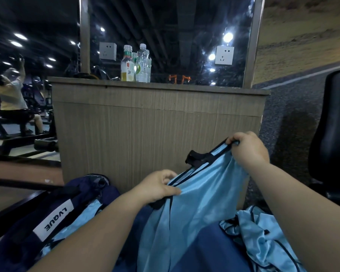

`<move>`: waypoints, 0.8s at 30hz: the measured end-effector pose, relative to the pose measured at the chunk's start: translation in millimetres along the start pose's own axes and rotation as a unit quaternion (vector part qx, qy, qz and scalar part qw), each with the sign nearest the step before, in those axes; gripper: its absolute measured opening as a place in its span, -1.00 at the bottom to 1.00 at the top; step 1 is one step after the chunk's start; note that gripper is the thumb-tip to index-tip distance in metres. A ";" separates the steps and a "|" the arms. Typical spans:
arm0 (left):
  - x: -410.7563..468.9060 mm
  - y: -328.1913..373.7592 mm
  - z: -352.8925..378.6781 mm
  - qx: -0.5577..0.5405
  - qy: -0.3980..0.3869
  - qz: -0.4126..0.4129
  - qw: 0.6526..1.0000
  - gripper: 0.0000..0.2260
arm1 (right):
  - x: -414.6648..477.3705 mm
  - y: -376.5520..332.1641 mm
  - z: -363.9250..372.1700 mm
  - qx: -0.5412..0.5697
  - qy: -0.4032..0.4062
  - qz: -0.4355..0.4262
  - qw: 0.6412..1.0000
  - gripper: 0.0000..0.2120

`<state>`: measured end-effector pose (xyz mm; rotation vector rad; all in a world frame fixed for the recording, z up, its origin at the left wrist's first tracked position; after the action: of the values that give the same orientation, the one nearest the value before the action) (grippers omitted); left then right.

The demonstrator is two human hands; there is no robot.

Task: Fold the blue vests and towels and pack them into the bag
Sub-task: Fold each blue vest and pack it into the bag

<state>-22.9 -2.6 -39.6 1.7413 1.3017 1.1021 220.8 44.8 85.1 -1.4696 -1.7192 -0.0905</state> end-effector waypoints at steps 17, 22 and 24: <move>10.8 26.9 6.5 0.032 0.010 -0.002 0.999 -0.91 | -88.2 -68.3 87.4 0.094 -0.448 -0.120 0.881 -0.41; 9.5 32.2 5.3 0.140 -0.027 0.028 0.989 -0.82 | -85.6 -63.1 96.5 0.099 -0.420 -0.080 0.898 -0.85; 7.7 33.0 8.0 0.226 -0.051 0.033 0.972 -0.78 | -83.4 -63.4 95.8 0.071 -0.409 -0.090 0.905 -0.88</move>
<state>-2.0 -4.0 -11.8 2.1533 1.5245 0.7755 111.4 13.1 0.4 -1.3133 -2.4567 0.6298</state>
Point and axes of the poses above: each hand's wrist, its own x-axis towards the middle knuckle, its own z-axis out of the palm, y = z × x, the point moved 8 cm from there along x, towards the middle knuckle, and after that the axes turned 1 degree about -y, right-handed, at the moved point
